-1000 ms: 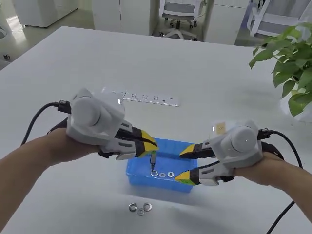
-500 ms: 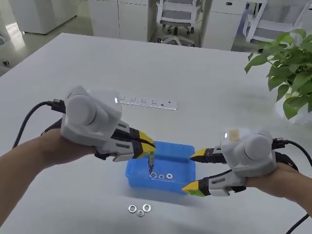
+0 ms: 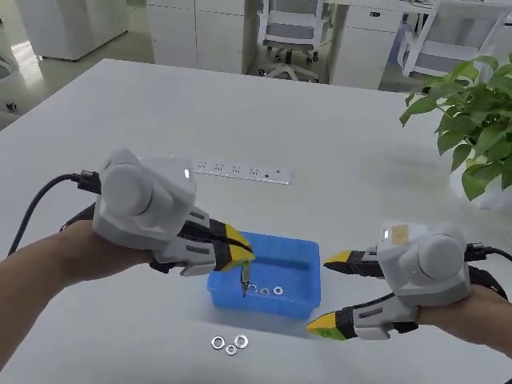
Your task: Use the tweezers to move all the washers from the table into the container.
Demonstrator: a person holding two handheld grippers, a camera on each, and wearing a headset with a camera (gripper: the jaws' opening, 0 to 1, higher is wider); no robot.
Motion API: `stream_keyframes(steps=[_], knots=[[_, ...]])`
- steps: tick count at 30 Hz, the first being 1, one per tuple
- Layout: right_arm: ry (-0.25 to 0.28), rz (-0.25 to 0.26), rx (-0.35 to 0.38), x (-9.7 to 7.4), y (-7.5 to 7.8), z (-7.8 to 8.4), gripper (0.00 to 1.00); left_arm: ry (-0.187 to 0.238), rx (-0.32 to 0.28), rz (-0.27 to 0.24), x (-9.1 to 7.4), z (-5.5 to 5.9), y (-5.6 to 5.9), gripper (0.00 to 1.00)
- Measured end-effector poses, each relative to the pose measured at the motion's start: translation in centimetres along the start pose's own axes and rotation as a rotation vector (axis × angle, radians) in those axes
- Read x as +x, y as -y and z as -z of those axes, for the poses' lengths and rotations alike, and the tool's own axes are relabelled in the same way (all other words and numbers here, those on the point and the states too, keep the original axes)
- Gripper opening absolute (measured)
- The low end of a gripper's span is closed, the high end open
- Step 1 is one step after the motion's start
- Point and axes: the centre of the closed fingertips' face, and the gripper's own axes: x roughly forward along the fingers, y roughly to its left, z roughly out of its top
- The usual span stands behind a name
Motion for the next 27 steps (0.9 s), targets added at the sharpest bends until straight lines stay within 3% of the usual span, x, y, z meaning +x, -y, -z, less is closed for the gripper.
stream_keyframes(steps=[17,27], knots=[[0.025,0.006,0.031,-0.4,-1.7,0.8,0.79,-0.011,-0.001,0.015,1.0,2.2,1.8,0.06],[0.009,-0.006,0.038,-0.1,-2.5,1.6,0.79,-0.016,-0.006,0.026,1.5,3.0,2.4,0.06]])
